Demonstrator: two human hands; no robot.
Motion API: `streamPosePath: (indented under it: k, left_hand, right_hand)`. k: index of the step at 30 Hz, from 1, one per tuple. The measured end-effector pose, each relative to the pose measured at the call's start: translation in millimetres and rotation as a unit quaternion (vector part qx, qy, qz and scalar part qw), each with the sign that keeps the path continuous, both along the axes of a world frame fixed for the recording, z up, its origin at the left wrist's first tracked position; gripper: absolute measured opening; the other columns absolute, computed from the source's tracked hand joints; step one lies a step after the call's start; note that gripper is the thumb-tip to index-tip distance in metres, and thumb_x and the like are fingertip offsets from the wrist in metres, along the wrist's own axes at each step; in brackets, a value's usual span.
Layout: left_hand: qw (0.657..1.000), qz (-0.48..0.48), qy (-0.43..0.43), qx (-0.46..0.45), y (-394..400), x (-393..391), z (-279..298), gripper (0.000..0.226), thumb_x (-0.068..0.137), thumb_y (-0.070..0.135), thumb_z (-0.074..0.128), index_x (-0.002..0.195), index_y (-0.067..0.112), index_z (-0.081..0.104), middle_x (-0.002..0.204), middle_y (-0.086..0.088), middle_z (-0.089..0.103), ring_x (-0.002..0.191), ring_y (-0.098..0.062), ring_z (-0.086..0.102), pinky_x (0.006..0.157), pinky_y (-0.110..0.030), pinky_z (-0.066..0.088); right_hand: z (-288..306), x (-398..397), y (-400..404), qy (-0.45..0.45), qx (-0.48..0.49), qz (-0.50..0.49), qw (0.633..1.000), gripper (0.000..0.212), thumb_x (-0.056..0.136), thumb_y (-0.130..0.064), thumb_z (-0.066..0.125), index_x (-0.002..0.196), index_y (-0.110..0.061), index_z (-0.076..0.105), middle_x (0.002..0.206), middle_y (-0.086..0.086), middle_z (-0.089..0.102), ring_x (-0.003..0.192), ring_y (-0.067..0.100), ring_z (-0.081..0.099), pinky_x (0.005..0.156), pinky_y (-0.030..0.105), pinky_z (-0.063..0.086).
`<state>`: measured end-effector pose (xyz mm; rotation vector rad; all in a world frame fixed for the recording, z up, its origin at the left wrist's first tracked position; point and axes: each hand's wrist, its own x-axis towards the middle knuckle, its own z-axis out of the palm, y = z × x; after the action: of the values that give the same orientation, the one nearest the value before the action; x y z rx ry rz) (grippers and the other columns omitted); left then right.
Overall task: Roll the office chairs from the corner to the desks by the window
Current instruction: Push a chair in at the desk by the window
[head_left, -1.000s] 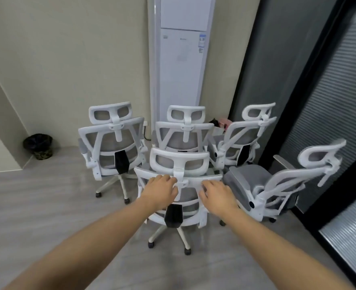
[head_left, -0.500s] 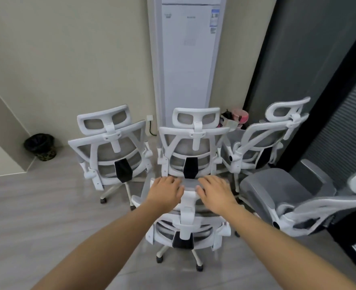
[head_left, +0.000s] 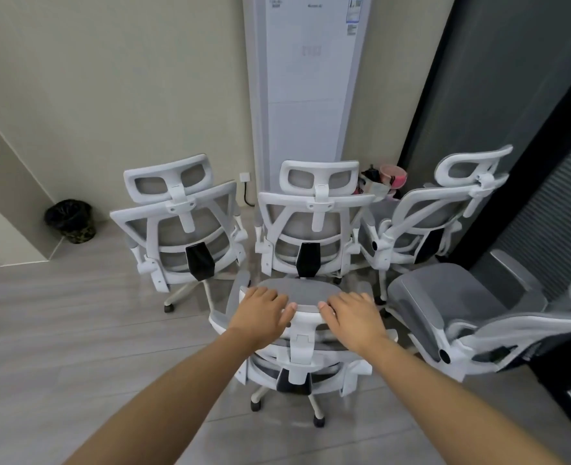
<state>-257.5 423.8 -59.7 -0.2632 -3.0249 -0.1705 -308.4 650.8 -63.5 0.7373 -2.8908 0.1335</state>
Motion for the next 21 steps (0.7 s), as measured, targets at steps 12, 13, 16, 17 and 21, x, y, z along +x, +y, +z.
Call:
streamPosePath:
  k: [12,13,16,17,21]
  left_hand:
    - [0.992,0.111,0.046,0.033,66.9,123.1,-14.6,0.041,0.101,0.043,0.025,0.092,0.023,0.059,0.086,0.005,0.055,0.084,-0.018,0.046,0.085,-0.038,0.041]
    - [0.99,0.126,0.059,0.032,76.4,138.1,-15.4,0.038,0.101,0.042,0.027,0.091,0.023,0.059,0.084,0.004,0.055,0.082,-0.019,0.046,0.083,-0.038,0.042]
    - [0.982,0.174,0.066,0.03,107.6,184.0,-12.0,0.038,0.1,0.041,0.028,0.09,0.022,0.06,0.082,0.002,0.055,0.081,-0.022,0.048,0.081,-0.039,0.042]
    - [0.98,0.186,0.061,0.026,117.9,200.0,-10.5,0.04,0.1,0.041,0.027,0.091,0.021,0.061,0.083,0.002,0.055,0.082,-0.023,0.049,0.083,-0.039,0.041]
    - [0.969,0.241,0.056,0.025,155.7,273.3,-11.5,0.045,0.101,0.045,0.022,0.093,0.022,0.06,0.085,0.003,0.056,0.084,-0.022,0.049,0.086,-0.037,0.039]
  right_hand:
    - [-21.5,76.5,55.7,0.043,-0.028,0.098,0.994,0.053,0.099,-0.05,0.029,0.073,-0.02,0.064,0.073,0.0,0.066,0.073,0.026,0.056,0.074,0.041,0.039]
    - [-23.1,86.0,62.0,0.046,-0.041,0.111,0.992,0.051,0.099,-0.049,0.032,0.071,-0.019,0.064,0.071,0.001,0.065,0.072,0.027,0.055,0.071,0.041,0.039]
    - [-20.8,115.4,80.8,0.046,-0.054,0.152,0.986,0.049,0.097,-0.047,0.035,0.069,-0.017,0.062,0.07,0.003,0.065,0.07,0.028,0.055,0.07,0.041,0.04]
    - [-18.9,125.7,86.5,0.043,-0.059,0.165,0.984,0.049,0.097,-0.047,0.035,0.069,-0.017,0.062,0.069,0.003,0.064,0.07,0.028,0.055,0.07,0.041,0.04]
    - [-13.8,176.1,110.0,0.023,-0.058,0.215,0.975,0.052,0.096,-0.048,0.031,0.071,-0.018,0.065,0.071,0.0,0.064,0.072,0.025,0.055,0.073,0.041,0.041]
